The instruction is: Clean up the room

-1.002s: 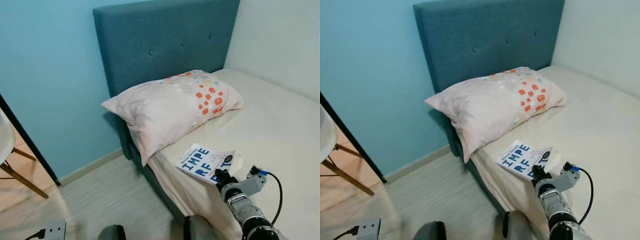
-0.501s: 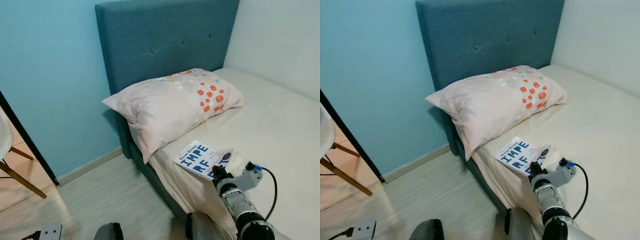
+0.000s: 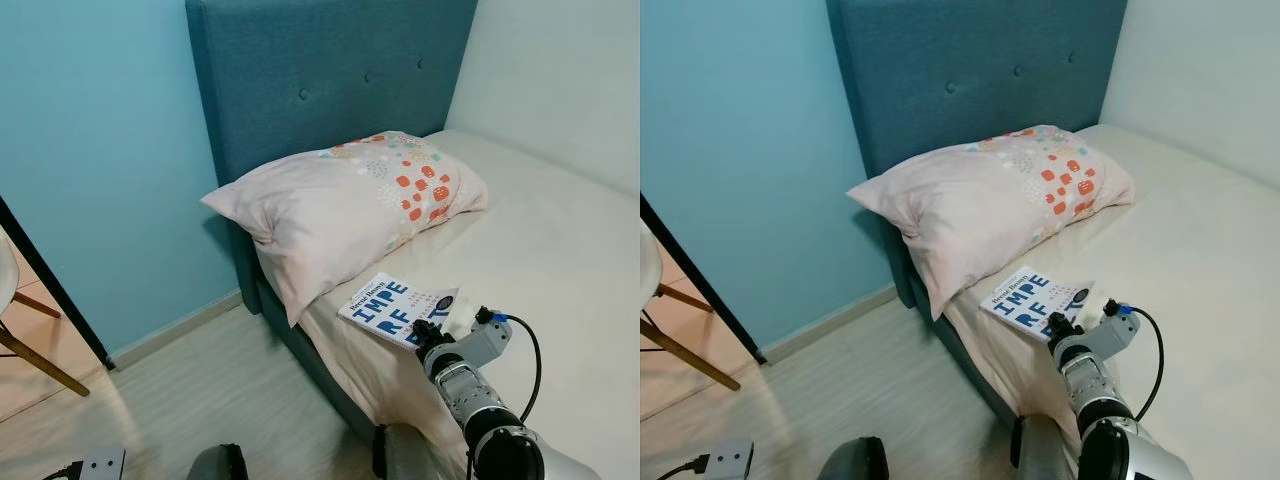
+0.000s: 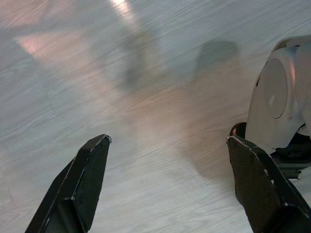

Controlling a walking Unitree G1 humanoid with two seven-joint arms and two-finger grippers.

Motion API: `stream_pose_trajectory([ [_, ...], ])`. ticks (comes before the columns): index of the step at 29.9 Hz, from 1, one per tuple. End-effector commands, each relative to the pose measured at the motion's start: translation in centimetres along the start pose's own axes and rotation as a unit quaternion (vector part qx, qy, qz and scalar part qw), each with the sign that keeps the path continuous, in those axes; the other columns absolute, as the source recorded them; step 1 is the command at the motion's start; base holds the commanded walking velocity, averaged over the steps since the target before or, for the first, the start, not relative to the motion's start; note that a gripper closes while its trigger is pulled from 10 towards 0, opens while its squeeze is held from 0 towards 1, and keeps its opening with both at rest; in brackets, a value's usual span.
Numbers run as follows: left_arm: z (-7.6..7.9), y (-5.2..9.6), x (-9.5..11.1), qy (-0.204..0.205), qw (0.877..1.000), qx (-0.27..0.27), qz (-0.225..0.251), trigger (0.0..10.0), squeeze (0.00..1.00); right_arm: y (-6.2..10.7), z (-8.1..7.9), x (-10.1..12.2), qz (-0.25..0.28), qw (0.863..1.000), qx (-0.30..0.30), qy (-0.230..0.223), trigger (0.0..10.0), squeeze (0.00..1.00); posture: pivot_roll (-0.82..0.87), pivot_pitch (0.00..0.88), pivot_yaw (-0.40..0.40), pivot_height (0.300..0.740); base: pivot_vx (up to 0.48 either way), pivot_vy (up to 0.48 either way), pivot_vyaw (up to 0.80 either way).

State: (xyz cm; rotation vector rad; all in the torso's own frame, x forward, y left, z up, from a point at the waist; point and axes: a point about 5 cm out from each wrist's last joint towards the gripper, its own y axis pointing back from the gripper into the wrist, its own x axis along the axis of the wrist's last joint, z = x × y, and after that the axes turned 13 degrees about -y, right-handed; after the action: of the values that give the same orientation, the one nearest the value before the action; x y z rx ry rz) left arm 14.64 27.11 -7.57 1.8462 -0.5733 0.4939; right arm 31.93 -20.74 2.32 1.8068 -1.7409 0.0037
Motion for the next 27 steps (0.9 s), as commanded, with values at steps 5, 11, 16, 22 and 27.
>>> stream_pose_trajectory([
  [5,0.2,0.1,-0.8,-0.002,1.0,-0.009,-0.021,10.0,0.0,1.2,3.5,1.3,0.025,0.997,-0.067,0.015,10.0,1.0,0.03,0.053,-0.052,0.565,0.0,0.0,0.0],
  [11,1.2,0.2,-0.8,0.003,0.999,-0.029,-0.025,10.0,0.0,3.7,8.7,3.3,0.07,0.986,-0.152,0.0,10.0,1.0,0.01,0.04,-0.05,0.565,0.0,0.0,0.0],
  [16,2.1,0.1,-0.7,0.0,0.999,-0.045,-0.027,10.0,0.0,4.9,10.7,4.4,0.084,0.979,-0.186,0.007,10.0,1.0,-0.03,0.027,-0.041,0.565,0.0,0.0,0.0],
  [22,2.8,0.1,-0.6,0.0,0.998,-0.056,-0.036,10.0,0.0,4.7,9.5,6.0,0.115,0.986,-0.118,0.026,10.0,0.0,-0.04,0.019,-0.044,0.565,0.0,0.0,0.0],
  [27,3.1,0.0,-0.6,0.015,0.997,-0.051,-0.054,10.0,0.0,2.2,2.9,6.9,0.13,0.989,0.05,0.041,10.0,0.0,-0.03,0.007,-0.048,0.585,0.0,0.0,0.0],
])
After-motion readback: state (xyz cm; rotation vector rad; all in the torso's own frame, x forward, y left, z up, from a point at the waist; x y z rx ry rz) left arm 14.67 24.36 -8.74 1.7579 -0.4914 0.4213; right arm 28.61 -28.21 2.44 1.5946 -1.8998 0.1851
